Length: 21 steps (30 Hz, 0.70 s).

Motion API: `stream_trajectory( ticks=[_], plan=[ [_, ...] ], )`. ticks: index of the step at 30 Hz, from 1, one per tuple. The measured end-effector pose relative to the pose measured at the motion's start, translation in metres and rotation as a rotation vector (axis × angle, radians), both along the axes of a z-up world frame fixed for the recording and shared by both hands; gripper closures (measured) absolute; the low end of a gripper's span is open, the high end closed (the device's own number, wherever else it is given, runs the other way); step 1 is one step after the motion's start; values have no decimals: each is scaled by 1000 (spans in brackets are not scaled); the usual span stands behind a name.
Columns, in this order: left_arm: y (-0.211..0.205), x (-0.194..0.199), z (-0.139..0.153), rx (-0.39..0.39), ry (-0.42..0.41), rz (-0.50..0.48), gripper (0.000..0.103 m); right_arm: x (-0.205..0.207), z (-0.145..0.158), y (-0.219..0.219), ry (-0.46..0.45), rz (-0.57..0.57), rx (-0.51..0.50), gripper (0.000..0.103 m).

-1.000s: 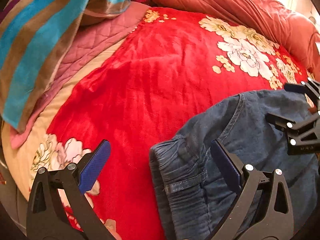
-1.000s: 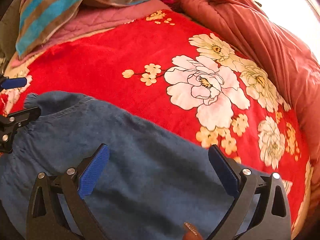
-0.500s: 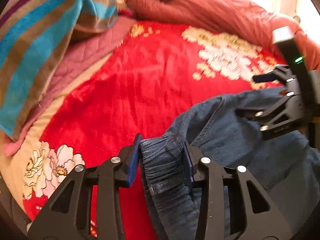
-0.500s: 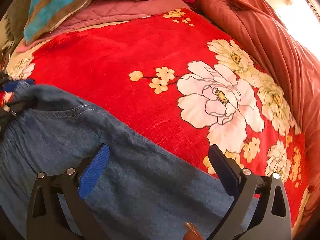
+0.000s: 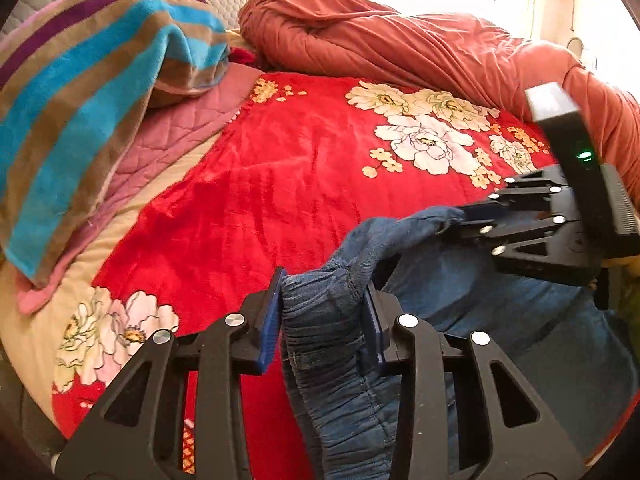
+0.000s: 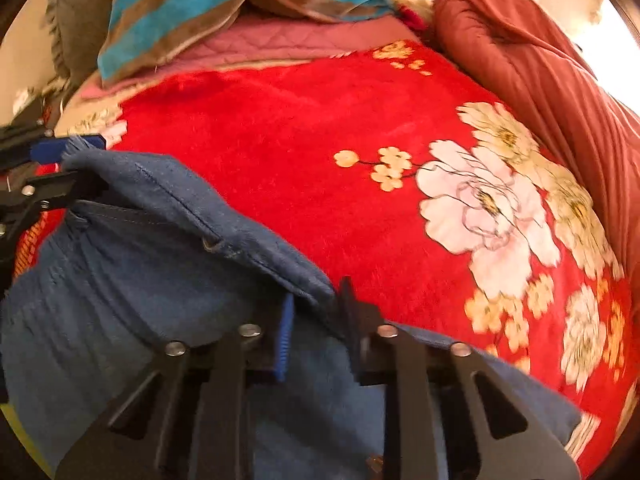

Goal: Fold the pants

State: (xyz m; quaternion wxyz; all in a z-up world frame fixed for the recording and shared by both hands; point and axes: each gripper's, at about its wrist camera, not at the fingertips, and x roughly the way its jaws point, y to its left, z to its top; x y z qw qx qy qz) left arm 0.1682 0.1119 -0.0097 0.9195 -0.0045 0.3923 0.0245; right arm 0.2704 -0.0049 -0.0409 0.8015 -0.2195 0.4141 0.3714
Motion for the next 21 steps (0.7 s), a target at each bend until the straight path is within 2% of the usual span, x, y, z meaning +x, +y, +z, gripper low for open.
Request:
stream_trajectory(
  ticks=[2, 6, 12, 16, 18, 21],
  plan=[
    [0, -3, 3, -11, -2, 3, 76, -9, 9, -10, -5, -23, 44, 92],
    [-7, -16, 15, -8, -38, -8, 76, -42, 37, -37, -25, -63, 152, 93],
    [-16, -51, 33, -10, -90, -32, 76, -107, 72, -71, -51, -51, 265, 93],
    [-24, -79, 41, -13, -109, -58, 76, -154, 85, -85, -55, -12, 294, 93],
    [-26, -91, 41, -24, -94, -72, 76, -173, 86, -88, -40, 4, 303, 93],
    [-27, -109, 37, -40, -70, -81, 76, -203, 84, -86, -33, 52, 269, 93]
  ],
)
